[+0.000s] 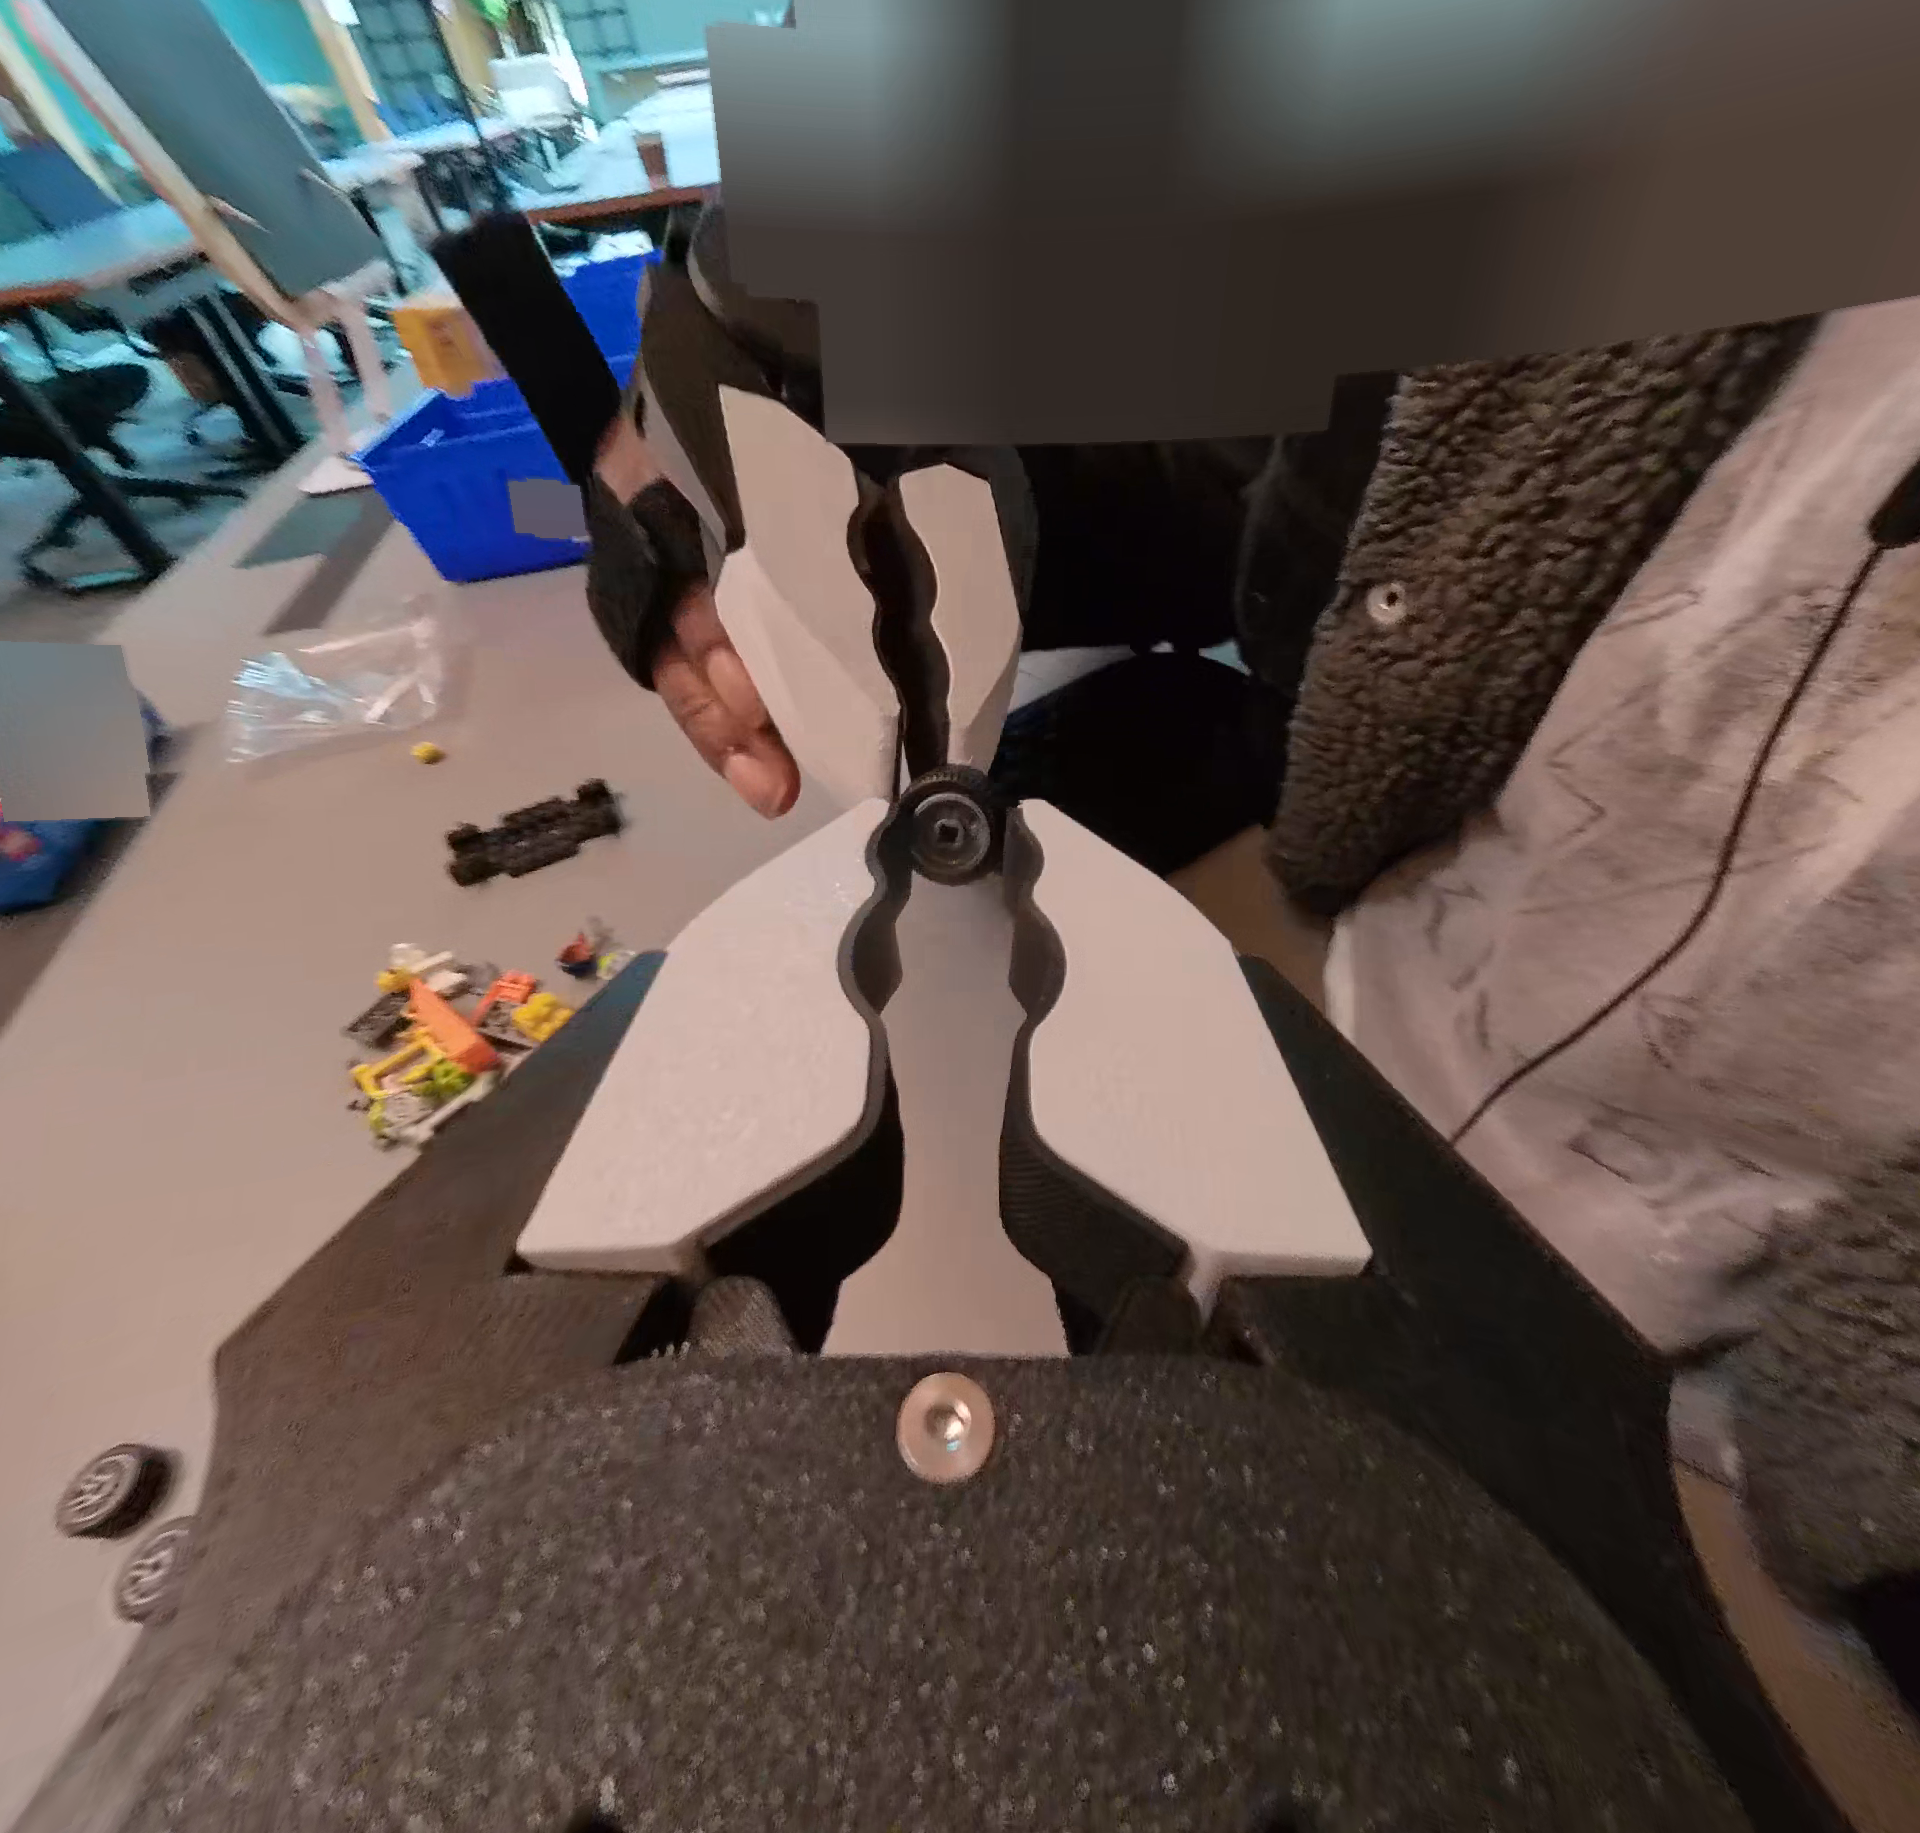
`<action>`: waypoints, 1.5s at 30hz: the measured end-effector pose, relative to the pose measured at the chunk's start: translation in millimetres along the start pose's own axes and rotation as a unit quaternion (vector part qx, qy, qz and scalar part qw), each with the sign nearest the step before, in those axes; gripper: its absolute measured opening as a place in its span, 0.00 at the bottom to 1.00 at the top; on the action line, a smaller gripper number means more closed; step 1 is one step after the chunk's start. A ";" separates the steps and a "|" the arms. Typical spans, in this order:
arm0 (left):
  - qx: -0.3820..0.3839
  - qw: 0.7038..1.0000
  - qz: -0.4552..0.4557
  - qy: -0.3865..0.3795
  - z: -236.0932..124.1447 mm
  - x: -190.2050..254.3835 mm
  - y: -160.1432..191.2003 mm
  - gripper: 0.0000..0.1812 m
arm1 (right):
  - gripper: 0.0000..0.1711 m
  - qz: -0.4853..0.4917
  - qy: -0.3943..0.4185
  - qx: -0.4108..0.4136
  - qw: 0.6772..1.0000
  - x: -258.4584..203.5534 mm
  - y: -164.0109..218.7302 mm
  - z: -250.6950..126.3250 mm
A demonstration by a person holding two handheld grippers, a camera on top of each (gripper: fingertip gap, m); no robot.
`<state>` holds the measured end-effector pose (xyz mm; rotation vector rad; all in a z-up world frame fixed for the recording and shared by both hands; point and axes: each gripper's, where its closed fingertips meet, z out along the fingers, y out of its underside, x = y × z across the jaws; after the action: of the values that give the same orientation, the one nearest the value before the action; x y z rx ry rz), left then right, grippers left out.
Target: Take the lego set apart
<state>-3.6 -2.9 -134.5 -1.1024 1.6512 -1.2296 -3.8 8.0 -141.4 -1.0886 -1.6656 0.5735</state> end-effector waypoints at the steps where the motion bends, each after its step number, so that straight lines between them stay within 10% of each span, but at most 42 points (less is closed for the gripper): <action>1: -0.005 1.000 -0.005 0.009 -0.2 1.9 2.0 0.10 | 0.04 -0.010 -0.003 -0.013 1.000 -2.3 0.5 1.4; 10: -0.002 0.995 -0.037 -0.094 -13.0 -42.0 16.3 0.10 | 0.00 -0.020 0.027 -0.052 0.998 -11.7 16.1 3.1; 16: 0.012 0.998 -0.048 -0.037 -6.8 -24.5 13.5 0.10 | 0.00 -0.002 0.125 -0.053 0.991 15.6 32.1 -14.7; 28: -0.004 0.992 -0.106 0.067 1.2 -1.1 24.5 0.09 | 0.07 -0.229 -0.001 -0.126 0.965 -10.2 17.9 10.9; 45: 0.039 0.992 -0.101 -0.057 -17.3 -44.7 17.2 0.00 | 0.05 -0.056 0.149 -0.067 0.985 21.4 23.7 -2.2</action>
<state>-8.8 47.0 -143.4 -1.2907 1.4212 -1.3204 5.7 37.6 -148.8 -1.1090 -1.5060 0.2163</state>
